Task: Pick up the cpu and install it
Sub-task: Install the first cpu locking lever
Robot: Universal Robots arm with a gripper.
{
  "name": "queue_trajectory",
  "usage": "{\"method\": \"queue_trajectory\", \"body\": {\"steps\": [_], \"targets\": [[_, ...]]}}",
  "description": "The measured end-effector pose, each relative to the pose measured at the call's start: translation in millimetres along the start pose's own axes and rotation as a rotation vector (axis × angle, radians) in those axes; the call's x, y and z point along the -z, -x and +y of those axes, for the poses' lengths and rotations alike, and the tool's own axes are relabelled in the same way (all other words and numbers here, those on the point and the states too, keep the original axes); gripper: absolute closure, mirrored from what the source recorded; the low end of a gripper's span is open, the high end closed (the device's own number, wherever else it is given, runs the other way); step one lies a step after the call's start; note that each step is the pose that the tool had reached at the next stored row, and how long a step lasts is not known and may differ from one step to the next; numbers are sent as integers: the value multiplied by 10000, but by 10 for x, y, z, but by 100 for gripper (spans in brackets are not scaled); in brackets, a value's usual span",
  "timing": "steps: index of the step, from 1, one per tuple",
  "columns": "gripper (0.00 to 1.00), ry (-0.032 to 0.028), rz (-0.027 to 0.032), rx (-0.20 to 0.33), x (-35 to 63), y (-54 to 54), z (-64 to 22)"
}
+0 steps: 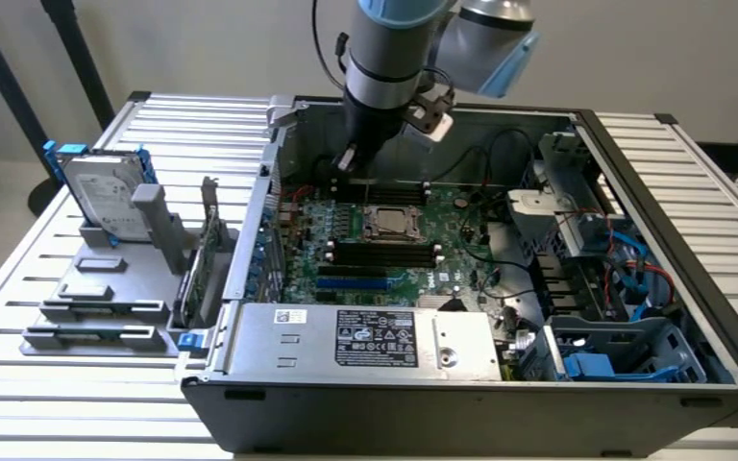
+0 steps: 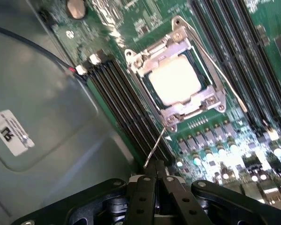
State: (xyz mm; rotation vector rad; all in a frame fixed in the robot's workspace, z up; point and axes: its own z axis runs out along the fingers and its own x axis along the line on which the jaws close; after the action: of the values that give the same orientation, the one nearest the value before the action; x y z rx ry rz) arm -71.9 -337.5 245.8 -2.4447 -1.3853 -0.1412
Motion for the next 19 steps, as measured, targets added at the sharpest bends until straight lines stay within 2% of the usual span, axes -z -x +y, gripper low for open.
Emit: {"method": "queue_trajectory", "body": {"steps": [1,3,8,12,16,19], "targets": [[89,65,41,27,-1,-9,15],[89,143,85,59,-9,-18,38],[89,157,88,55,-90,-5,71],[89,191,32,50,-151,11,86],[89,209,34,54,-221,27,102],[89,244,29,58,-263,32,108]]}}
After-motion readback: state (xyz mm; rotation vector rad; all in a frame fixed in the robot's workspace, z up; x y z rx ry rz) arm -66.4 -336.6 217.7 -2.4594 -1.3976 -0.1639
